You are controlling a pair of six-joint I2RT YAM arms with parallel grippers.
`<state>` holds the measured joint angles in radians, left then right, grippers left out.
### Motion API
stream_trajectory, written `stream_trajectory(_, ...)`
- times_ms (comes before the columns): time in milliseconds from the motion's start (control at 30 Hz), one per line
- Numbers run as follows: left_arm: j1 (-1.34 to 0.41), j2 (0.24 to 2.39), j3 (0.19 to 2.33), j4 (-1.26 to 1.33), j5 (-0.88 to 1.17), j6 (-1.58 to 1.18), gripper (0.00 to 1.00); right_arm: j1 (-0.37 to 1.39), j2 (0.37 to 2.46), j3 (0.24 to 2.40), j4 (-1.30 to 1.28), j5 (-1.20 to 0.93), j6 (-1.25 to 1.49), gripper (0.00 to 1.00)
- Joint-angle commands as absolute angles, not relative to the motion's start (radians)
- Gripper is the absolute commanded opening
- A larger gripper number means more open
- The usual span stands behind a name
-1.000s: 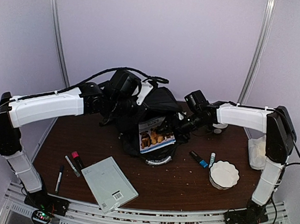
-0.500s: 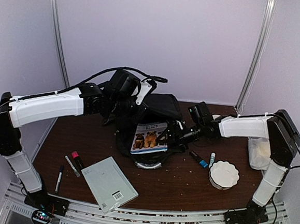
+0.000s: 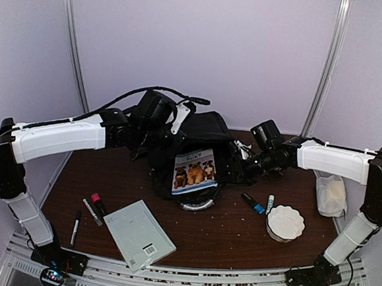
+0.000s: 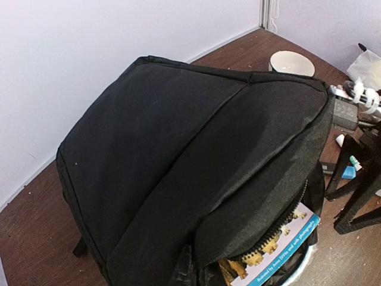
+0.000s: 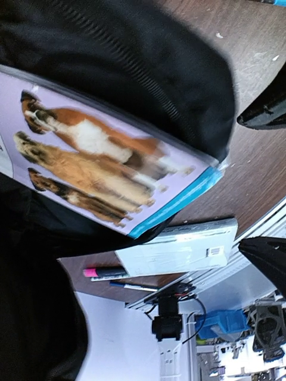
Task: Pack the student bag
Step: Move the book to the largest pocket of the bag.
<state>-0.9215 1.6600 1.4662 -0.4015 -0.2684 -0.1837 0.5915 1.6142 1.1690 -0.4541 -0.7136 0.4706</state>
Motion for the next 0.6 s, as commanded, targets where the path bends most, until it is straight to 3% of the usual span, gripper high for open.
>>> stream_trajectory(0,-0.907,1.646,1.521,-0.37,-0.289,-0.199,0.0,0.603,1.467,1.074,-0.431,-0.733,0.45,0.64)
stream_trajectory(67,-0.906,1.65,1.522,-0.361,-0.285,-0.201,0.0,0.628,1.426,1.021,-0.331,-0.883,0.494,0.65)
stream_trajectory(133,-0.901,1.661,1.528,-0.354,-0.275,-0.209,0.0,0.652,1.403,1.035,-0.344,-0.94,0.434,0.58)
stream_trajectory(433,-0.89,1.704,1.579,-0.396,-0.211,-0.24,0.0,0.76,1.426,1.184,-0.67,-0.593,-0.171,0.13)
stream_trajectory(567,-0.887,1.691,1.577,-0.382,-0.179,-0.25,0.0,0.855,1.431,1.145,-0.59,-0.399,-0.377,0.04)
